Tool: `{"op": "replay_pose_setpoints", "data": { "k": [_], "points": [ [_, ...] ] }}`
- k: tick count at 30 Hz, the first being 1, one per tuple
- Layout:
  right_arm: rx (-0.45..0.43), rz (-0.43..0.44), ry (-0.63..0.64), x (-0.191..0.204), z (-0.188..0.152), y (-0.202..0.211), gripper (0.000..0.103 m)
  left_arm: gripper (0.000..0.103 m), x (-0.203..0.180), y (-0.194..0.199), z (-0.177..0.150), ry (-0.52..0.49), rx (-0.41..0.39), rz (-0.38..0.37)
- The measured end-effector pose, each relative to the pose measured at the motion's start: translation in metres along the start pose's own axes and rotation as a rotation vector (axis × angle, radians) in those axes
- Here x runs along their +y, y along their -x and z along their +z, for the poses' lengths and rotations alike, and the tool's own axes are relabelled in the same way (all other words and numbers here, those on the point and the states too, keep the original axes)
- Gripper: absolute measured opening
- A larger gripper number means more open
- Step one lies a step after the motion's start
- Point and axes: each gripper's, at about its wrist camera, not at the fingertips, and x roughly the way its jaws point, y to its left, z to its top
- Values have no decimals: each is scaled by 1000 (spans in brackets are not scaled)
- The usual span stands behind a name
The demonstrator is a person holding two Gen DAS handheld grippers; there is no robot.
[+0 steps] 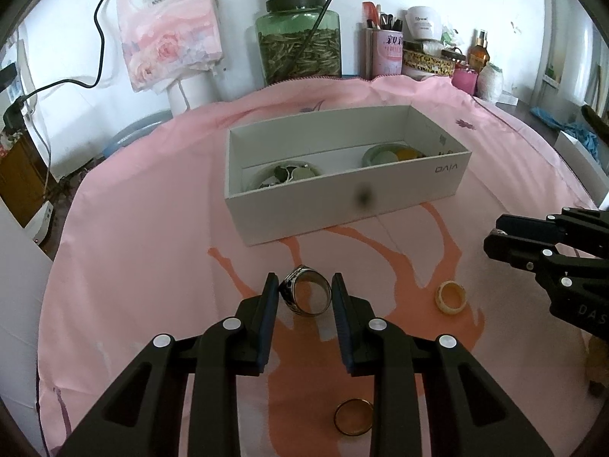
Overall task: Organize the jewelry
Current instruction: 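Grasp the other silver ring with the right tool while the left tool holds its ring, then carry both silver rings into the white box and open both tools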
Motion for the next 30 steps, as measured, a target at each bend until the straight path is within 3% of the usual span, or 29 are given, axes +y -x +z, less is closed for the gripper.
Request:
{"op": "replay_pose_setpoints", "data": {
  "k": [12, 20, 24, 30],
  "points": [
    [-24, -3, 4, 3, -2, 4, 26, 28, 7, 9, 2, 29, -34, 9],
    [-107, 13, -35, -3, 5, 29, 26, 28, 20, 28, 8, 89, -97, 24],
    [-145, 40, -86, -10, 24, 41, 26, 28, 27, 33, 25, 118, -105, 34],
    [-133, 88, -109, -10, 66, 32, 26, 28, 31, 37, 63, 134, -138, 19]
  ]
}}
